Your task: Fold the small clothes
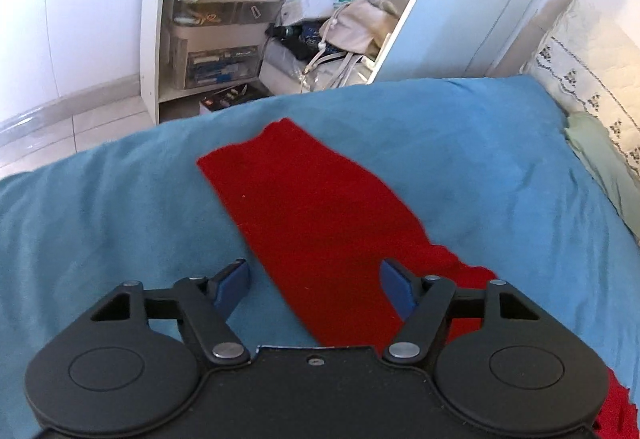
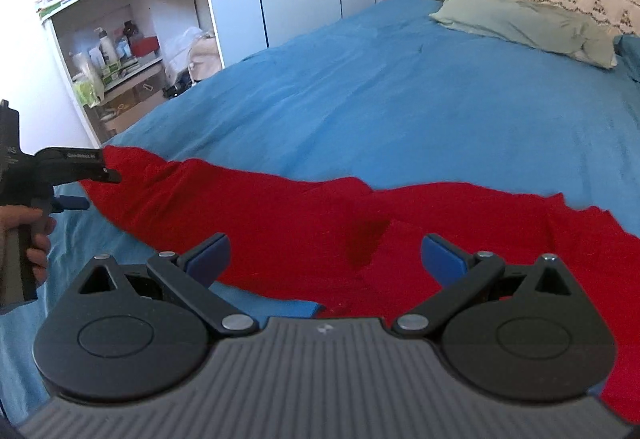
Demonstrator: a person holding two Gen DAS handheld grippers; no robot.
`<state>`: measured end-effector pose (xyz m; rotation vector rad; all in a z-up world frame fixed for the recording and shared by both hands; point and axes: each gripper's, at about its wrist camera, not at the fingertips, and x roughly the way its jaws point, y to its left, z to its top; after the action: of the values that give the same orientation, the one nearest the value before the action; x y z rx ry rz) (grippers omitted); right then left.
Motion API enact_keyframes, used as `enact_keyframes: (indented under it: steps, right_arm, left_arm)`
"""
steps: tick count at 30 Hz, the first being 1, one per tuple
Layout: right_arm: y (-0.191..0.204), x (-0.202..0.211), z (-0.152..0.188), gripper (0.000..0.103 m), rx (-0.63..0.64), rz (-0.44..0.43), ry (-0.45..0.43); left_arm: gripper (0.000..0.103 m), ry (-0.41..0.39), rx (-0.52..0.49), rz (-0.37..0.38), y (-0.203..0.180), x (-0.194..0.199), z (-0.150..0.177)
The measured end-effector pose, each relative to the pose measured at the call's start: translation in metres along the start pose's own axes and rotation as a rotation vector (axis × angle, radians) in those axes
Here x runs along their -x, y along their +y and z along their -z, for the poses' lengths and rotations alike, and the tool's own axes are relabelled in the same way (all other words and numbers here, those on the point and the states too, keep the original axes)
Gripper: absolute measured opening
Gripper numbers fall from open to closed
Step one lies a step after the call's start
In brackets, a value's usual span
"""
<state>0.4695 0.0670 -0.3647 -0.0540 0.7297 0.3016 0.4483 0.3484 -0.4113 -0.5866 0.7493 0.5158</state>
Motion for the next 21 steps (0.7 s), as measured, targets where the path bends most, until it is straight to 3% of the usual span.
enact_keyframes:
  steps: [5,8,10,13,21]
  right_arm:
    - [-0.001,-0.007,-0.002,0.103,-0.018,-0.003,0.013]
    - [-0.002,-0.007,-0.002,0.103,-0.009,0.005,0.012]
    - [-0.002,-0.009,-0.001,0.103,-0.004,0.005,0.016]
    - [0.0,-0.009,0.0,0.103,0.008,0.008,0.016]
    - [-0.005,0.0,0.003,0.103,0.027,0.013,-0.006]
  left_arm:
    - [0.066,-0.038,-0.017,-0.012,0.002,-0.011,-0.003]
    - [0.05,-0.044,-0.043,-0.051,-0.001,-0.015,-0.008]
    - [0.03,-0.045,-0.037,-0.062,0.0,-0.017,-0.01]
    - [0.012,-0.045,-0.026,-0.053,0.003,-0.019,-0.012]
    - [0.007,-0.053,-0.053,-0.043,-0.01,-0.008,-0.016]
